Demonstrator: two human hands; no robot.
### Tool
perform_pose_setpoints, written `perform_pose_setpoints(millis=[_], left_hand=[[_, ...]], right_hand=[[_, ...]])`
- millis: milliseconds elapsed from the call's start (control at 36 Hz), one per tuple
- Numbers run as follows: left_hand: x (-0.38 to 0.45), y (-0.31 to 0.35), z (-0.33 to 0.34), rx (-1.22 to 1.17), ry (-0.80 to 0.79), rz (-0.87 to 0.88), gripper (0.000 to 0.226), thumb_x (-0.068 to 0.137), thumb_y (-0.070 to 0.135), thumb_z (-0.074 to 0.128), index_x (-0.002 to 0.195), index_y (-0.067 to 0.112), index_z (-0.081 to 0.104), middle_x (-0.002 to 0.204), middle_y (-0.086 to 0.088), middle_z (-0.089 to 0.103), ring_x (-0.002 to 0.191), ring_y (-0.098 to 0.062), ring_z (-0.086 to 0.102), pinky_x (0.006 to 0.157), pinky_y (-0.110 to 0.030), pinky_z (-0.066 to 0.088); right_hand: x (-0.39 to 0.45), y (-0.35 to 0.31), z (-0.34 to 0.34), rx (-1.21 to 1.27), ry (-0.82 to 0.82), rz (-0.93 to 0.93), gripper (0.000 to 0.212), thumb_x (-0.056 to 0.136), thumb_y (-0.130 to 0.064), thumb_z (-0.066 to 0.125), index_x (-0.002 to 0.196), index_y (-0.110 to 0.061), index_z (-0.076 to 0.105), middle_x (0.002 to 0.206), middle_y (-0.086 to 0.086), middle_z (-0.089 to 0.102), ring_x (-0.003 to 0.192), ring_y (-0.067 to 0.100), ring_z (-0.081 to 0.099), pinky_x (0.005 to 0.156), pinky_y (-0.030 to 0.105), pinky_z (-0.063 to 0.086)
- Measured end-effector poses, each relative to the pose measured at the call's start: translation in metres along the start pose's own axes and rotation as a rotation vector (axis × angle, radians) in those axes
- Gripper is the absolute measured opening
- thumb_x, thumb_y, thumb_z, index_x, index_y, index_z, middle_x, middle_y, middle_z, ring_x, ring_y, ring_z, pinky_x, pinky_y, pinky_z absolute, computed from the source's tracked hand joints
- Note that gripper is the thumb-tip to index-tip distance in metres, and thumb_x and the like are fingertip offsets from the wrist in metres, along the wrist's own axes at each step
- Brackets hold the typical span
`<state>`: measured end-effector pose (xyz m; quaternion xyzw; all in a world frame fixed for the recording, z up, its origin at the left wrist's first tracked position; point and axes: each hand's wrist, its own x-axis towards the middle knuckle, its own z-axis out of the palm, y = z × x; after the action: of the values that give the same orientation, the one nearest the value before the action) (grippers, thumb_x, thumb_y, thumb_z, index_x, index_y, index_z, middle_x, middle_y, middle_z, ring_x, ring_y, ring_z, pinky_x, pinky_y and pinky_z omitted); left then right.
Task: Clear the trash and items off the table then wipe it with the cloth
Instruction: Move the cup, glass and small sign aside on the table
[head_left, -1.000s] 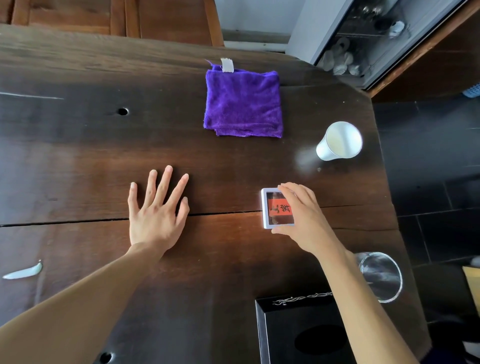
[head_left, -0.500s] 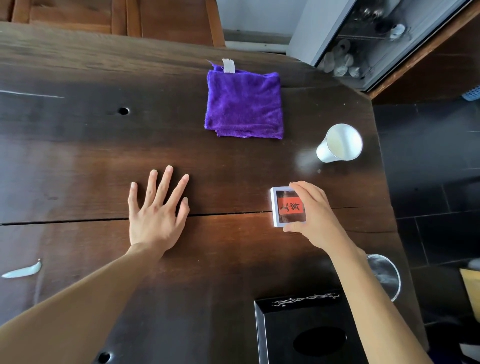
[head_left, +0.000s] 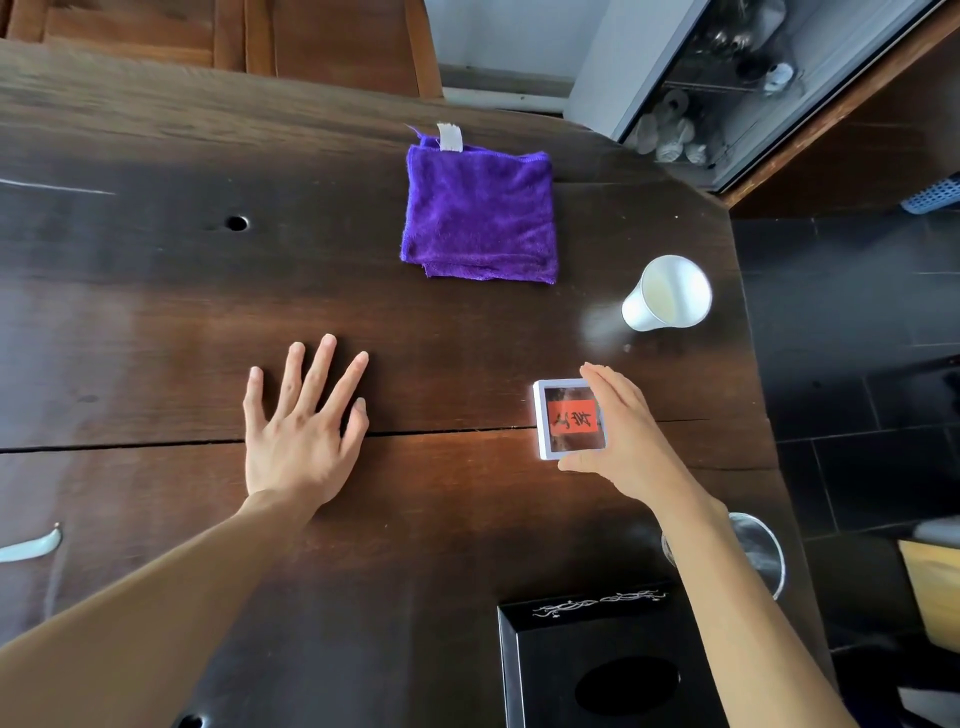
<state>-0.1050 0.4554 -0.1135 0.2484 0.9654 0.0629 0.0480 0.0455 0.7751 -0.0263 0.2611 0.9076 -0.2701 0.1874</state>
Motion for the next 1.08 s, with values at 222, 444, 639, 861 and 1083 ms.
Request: perform_pose_setpoints(millis=[222, 444, 639, 861, 1083], left_hand=[[0.000, 0.000, -0.001, -0.007, -0.007, -0.008, 0.057, 0.105, 0.051, 0.019, 0.161, 0.046, 0.017, 0.172, 0.009, 0.014, 0.160, -0.020, 0.008, 0.126, -0.053, 0.000], [0.000, 0.001, -0.002, -0.009, -0.018, -0.013, 0.057, 0.105, 0.051, 0.021, 0.161, 0.046, 0.017, 0.173, 0.009, 0.014, 0.160, -0.020, 0.008, 0.125, -0.052, -0.002], [0.000, 0.002, -0.004, -0.016, -0.027, -0.017, 0.056, 0.105, 0.052, 0.018, 0.161, 0.047, 0.017, 0.173, 0.009, 0.013, 0.160, -0.019, 0.006, 0.125, -0.053, -0.002], [0.000, 0.002, -0.003, -0.006, -0.019, -0.013, 0.057, 0.105, 0.051, 0.020, 0.161, 0.047, 0.017, 0.173, 0.009, 0.014, 0.160, -0.020, 0.008, 0.125, -0.052, -0.002], [0.001, 0.002, -0.003, 0.002, -0.015, -0.011, 0.056, 0.105, 0.050, 0.020, 0.161, 0.047, 0.018, 0.172, 0.009, 0.015, 0.160, -0.020, 0.008, 0.126, -0.054, 0.002]], right_hand=[[-0.002, 0.005, 0.002, 0.027, 0.013, 0.020, 0.115, 0.069, -0.029, 0.094, 0.158, -0.025, 0.020, 0.163, -0.005, 0.021, 0.149, 0.014, 0.024, 0.117, 0.041, 0.034], [-0.001, 0.007, 0.003, 0.025, 0.025, -0.003, 0.110, 0.070, -0.026, 0.094, 0.157, -0.027, 0.025, 0.163, -0.007, 0.025, 0.148, 0.013, 0.029, 0.117, 0.040, 0.035], [-0.002, 0.008, 0.004, 0.038, 0.025, -0.008, 0.114, 0.071, -0.025, 0.093, 0.159, -0.027, 0.021, 0.165, -0.008, 0.022, 0.149, 0.012, 0.027, 0.116, 0.038, 0.035], [-0.004, 0.005, 0.011, 0.043, 0.083, -0.036, 0.115, 0.071, -0.022, 0.093, 0.159, -0.026, 0.019, 0.166, -0.006, 0.019, 0.150, 0.015, 0.023, 0.117, 0.043, 0.034], [-0.006, 0.002, 0.012, 0.046, 0.094, -0.054, 0.117, 0.070, -0.029, 0.094, 0.159, -0.026, 0.018, 0.165, -0.004, 0.020, 0.150, 0.016, 0.022, 0.118, 0.044, 0.032]])
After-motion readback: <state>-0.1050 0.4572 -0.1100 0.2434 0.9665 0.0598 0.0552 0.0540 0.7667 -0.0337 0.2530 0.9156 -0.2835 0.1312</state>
